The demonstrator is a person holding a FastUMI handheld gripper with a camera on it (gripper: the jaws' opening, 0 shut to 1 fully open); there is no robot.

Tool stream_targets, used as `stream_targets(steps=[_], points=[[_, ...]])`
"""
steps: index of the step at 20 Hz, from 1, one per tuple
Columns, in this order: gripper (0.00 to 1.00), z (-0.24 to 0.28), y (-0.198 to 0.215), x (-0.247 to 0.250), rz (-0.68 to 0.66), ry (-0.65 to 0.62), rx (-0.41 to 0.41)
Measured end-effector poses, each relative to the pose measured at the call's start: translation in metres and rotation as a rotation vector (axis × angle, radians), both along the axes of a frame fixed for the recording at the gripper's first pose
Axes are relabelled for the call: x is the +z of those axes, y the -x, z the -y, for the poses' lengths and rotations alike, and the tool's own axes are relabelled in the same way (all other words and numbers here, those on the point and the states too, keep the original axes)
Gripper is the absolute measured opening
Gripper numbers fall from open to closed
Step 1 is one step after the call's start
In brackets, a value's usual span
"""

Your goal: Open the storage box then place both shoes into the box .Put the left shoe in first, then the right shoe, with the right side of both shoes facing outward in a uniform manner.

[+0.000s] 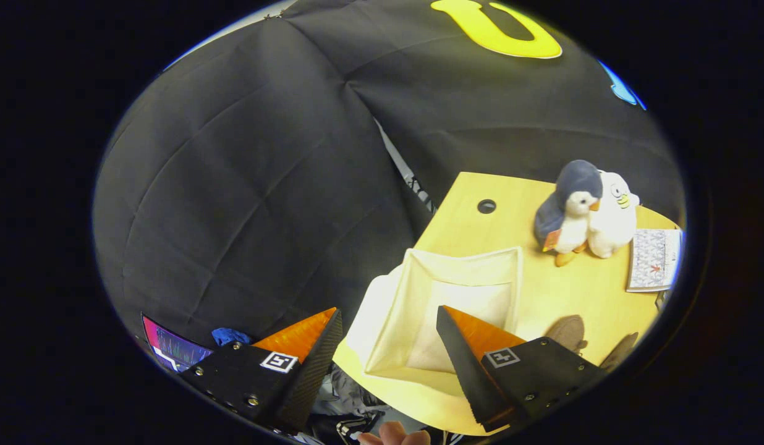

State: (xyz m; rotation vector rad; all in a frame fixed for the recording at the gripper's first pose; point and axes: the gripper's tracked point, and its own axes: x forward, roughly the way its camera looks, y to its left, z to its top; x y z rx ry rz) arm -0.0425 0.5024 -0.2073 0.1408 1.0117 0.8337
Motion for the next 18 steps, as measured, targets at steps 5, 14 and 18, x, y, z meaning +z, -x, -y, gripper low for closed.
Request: stream_targets(steps=[5,14,18], points=[[0.94,0.053,-0.015,-0.007,-0.017,0.015,-0.057],[0.94,0.134,-0.024,-0.049,-0.076,0.099,-0.121],[0.94,0.174,-0.019,-0.076,-0.119,0.167,-0.140]])
